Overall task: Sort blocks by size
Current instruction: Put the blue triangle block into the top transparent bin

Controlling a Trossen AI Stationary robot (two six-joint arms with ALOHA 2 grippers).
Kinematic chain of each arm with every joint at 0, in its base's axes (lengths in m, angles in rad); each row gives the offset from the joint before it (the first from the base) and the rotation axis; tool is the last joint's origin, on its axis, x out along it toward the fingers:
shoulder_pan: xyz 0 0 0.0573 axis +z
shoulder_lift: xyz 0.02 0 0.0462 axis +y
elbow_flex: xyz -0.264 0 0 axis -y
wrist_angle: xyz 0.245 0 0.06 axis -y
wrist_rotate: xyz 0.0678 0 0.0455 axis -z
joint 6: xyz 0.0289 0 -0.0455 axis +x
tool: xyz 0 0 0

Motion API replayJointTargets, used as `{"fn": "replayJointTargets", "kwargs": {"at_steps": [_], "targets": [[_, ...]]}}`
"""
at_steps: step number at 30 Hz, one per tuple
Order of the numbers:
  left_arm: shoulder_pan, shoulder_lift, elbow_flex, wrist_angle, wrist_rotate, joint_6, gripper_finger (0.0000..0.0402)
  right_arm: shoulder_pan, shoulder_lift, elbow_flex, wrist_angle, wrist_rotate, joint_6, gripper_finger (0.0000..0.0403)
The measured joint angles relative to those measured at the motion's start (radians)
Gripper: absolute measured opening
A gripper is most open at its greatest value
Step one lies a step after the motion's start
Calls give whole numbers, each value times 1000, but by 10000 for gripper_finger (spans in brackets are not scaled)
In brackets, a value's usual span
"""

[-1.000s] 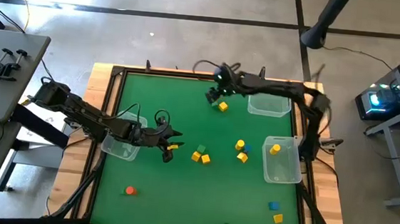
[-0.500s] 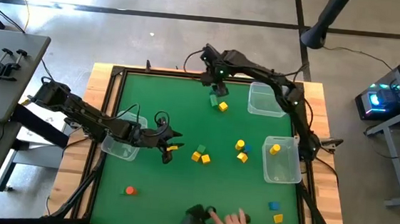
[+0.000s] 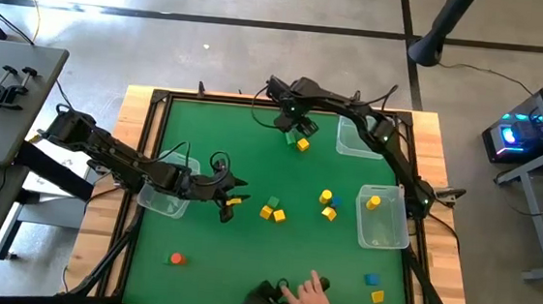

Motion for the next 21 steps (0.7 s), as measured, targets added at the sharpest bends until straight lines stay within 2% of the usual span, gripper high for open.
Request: {"fn": "replayJointTargets", "kwargs": {"at_steps": [9, 16, 21], "targets": [[0, 0, 0, -1, 0, 2, 172, 17, 12, 0, 47, -3, -91, 215], [0, 0, 0, -1, 1, -1, 172, 15, 32, -7, 46, -33, -95, 214], [0, 0, 0, -6, 1, -1, 172, 15, 41, -7, 31, -39, -84, 183]]}}
